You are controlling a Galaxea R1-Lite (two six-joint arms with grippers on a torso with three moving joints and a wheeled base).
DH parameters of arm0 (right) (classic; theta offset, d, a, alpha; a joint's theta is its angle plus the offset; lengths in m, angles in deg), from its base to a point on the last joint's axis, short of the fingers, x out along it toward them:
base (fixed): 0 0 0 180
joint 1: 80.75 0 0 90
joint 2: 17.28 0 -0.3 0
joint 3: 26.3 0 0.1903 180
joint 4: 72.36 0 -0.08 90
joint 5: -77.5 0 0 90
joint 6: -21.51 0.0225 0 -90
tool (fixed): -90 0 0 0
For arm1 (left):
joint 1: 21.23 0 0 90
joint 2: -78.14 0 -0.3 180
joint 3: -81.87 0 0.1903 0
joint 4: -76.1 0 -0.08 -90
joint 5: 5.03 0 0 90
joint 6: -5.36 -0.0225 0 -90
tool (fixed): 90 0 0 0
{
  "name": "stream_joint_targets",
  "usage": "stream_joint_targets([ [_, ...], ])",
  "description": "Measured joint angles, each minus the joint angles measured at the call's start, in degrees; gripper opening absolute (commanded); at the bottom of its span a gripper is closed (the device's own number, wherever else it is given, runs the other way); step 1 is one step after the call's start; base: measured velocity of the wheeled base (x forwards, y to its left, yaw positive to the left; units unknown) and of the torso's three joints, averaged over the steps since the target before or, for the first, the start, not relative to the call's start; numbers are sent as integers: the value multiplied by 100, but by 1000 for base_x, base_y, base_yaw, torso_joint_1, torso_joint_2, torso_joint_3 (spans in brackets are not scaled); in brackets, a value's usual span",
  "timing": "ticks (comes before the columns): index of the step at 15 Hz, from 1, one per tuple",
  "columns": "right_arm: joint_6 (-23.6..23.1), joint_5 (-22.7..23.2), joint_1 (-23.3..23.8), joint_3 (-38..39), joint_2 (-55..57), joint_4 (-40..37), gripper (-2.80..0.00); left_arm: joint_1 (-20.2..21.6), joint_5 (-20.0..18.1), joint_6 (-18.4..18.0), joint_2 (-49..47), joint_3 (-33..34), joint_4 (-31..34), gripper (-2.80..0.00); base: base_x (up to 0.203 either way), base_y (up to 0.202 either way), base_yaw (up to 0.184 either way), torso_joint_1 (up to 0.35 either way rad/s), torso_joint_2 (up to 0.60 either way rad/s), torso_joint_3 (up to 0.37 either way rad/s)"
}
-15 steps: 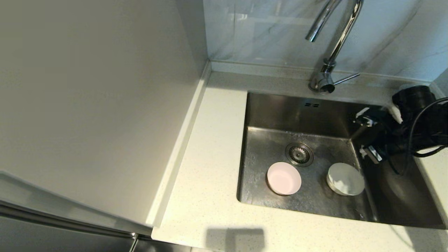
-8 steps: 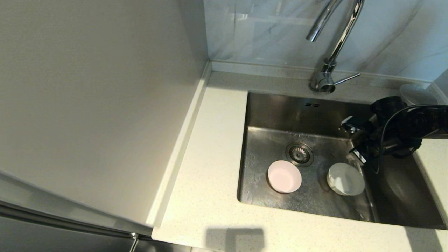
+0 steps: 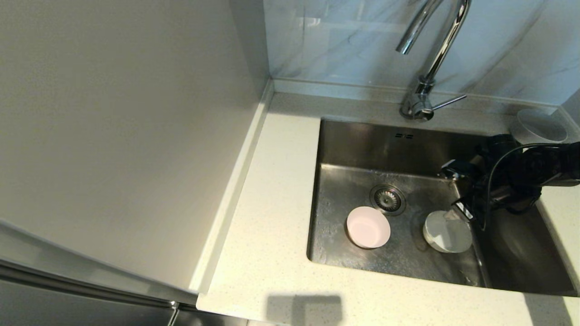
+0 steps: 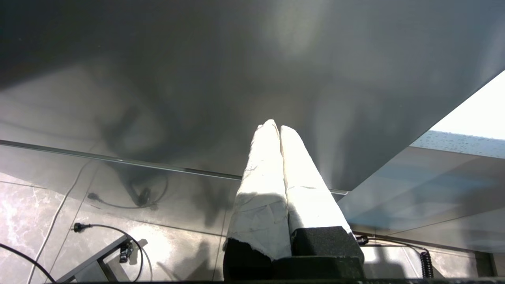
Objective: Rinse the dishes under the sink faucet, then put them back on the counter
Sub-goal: Put a bowl back to the table from the sink
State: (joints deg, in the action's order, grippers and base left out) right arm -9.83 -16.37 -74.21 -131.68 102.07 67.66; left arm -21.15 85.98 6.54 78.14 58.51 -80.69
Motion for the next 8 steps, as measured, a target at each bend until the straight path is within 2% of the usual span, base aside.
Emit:
stream_joint_targets([
  [2, -138, 7, -15, 104, 82, 113, 0, 0, 2, 1, 0, 0, 0, -280, 0, 0, 0, 0, 0, 0],
  [4, -750, 216, 72, 136, 254, 734, 0, 0, 2, 2, 0, 0, 0, -280, 0, 0, 0, 0, 0, 0],
  [6, -1567, 671, 250, 144, 507, 1468, 0, 0, 2, 2, 0, 0, 0, -280, 0, 0, 0, 0, 0, 0],
  [8, -2039, 835, 417, 28, 776, 1901, 0, 0, 2, 0, 0, 0, 1, -280, 0, 0, 0, 0, 0, 0],
])
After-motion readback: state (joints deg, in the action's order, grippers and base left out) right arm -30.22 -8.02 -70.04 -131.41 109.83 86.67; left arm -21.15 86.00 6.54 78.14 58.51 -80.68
